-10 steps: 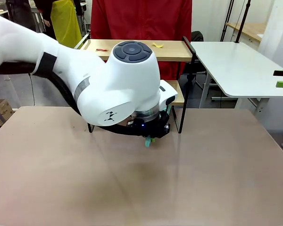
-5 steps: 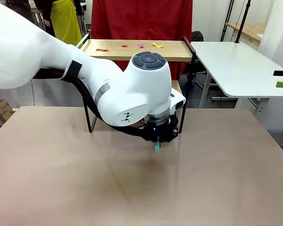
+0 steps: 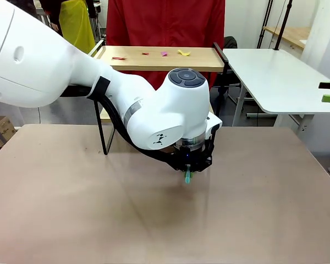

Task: Clean the shelf.
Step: Clean the specific section of the Shelf indicated by the human with the Duster.

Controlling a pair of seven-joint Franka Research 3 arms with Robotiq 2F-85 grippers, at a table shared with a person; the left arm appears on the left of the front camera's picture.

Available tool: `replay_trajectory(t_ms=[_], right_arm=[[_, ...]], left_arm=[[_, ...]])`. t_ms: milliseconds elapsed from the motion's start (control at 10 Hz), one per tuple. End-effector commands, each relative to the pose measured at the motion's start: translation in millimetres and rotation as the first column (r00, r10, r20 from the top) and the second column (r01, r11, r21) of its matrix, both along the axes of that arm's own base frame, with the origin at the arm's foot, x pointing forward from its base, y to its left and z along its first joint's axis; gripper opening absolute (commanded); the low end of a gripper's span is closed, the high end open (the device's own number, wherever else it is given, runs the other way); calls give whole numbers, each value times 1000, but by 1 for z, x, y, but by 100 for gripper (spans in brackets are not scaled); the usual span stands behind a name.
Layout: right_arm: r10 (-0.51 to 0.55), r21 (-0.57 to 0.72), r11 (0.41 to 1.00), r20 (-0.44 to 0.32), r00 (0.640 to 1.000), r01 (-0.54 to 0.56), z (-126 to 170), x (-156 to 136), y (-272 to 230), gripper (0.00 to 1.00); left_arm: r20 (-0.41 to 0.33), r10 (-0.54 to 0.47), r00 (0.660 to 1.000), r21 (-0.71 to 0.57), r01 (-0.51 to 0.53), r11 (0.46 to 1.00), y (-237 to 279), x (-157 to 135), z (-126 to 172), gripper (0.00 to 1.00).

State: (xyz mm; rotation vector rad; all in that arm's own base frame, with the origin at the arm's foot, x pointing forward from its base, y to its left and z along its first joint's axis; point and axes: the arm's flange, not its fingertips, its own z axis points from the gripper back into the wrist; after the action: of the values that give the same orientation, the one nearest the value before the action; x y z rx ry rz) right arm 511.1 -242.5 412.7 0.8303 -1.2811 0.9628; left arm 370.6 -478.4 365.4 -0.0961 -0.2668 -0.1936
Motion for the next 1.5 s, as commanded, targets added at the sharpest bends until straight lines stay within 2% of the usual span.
replay_trajectory(t_ms=[0,100,200,300,400,800,1400], right_arm=[[2,0,1000,3,1000,-2,2,-1,2,100],[2,0,1000,3,1000,-2,2,-1,2,100],[2,0,1000,3,1000,-2,2,-1,2,100],[2,0,1000,3,1000,-2,2,-1,2,100],[2,0,1000,3,1000,-2,2,-1,2,100],[2,0,1000,3,1000,-2,2,-1,2,100],[2,0,1000,3,1000,-2,2,-1,2,100]], left_arm=[[7,-4,1000,-3,4,1000,5,0,2,13],[0,0,1000,0,0,1000,0,0,0,13],[-2,76,997,-59,-76,995,8,0,7,13],[-29,133,991,-70,-135,988,11,3,2,13],[-47,156,987,-73,-160,984,10,4,-4,13],[-58,209,976,-38,-211,977,36,4,-11,13],[-76,267,961,61,-263,963,106,18,-22,13]])
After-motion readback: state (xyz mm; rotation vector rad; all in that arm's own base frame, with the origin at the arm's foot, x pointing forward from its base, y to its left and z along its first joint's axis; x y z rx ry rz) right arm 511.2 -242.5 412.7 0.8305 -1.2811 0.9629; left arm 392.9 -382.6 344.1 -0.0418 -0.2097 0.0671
